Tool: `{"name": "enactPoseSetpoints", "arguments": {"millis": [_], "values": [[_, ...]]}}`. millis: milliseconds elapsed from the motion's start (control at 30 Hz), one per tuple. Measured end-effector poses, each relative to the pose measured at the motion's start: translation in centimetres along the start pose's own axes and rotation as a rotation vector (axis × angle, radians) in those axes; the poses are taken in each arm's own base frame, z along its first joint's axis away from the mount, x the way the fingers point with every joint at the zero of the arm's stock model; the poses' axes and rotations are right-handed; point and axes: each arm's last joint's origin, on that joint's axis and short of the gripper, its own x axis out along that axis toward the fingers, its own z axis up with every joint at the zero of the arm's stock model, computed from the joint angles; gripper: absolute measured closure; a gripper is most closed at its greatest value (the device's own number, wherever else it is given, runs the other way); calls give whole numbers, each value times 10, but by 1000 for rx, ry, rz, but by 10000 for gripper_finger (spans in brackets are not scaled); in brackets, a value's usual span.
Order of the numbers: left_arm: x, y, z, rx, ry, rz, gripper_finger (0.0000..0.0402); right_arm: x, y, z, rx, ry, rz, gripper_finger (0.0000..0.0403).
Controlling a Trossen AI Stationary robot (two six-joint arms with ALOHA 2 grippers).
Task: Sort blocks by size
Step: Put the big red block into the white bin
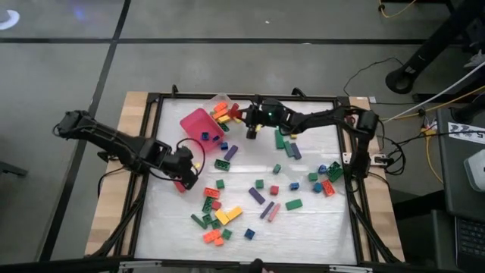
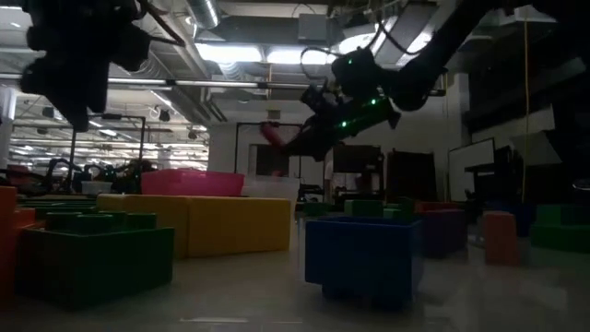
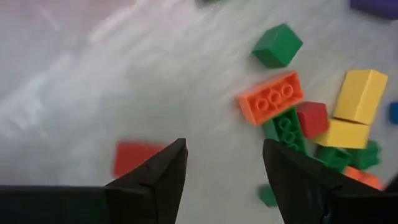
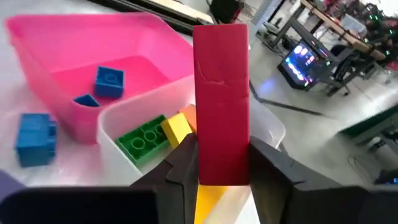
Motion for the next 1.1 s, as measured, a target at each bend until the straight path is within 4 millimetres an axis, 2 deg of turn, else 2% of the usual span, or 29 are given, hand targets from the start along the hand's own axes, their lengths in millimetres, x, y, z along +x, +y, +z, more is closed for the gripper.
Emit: {"name": "enactPoseSetpoints", "arguments": {"millis": [133,400,600,800,1100], "values": [[0,-2,-8,-163,60,-7,204,6,3,-6,6,16,2,279],[11,5,-29,-494,106,72,204,16,-4,7,5,-22,-18,221],[27,15,-42,-714,94,164,204,18,-8,15,5,-19,-36,208],[38,22,-44,-846,39,189,204,21,-11,18,7,80,-19,210],[50,35,-47,-953,3,220,204,20,-16,22,-10,399,15,210]]}}
